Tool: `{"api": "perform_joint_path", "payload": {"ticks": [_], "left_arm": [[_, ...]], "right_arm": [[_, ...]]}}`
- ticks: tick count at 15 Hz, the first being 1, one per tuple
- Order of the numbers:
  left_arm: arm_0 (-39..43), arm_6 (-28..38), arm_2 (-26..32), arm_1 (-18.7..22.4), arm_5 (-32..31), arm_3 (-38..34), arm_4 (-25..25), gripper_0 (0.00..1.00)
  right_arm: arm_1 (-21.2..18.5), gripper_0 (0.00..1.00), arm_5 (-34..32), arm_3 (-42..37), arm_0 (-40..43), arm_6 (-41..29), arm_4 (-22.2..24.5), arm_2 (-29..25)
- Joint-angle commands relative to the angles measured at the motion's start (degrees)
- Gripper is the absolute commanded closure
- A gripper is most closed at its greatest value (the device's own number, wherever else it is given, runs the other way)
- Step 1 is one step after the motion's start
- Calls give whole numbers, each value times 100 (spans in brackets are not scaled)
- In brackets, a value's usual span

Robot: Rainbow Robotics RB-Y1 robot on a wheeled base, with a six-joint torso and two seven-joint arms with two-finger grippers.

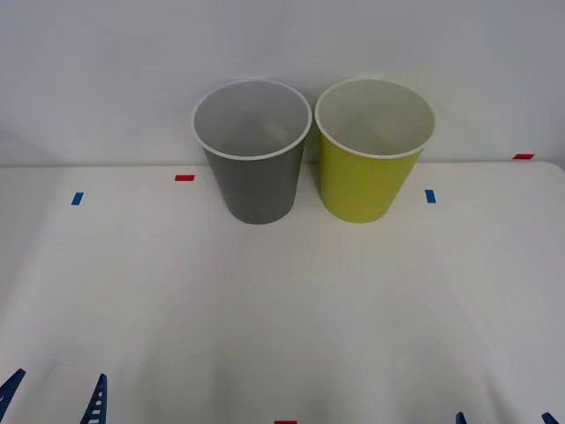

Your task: Put cans in the gray bin and PET bottles in the light green bin.

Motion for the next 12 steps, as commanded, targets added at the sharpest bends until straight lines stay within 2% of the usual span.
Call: {"api": "perform_joint_path", "payload": {"ticks": [1,12], "left_arm": [[190,-40,15,-4,-82,28,-6,0],[208,-172,67,-4,-90,28,-50,0]], "right_arm": [[0,0,0,0,0,0,0,0],[0,0,0,0,0,0,0,0]]}}
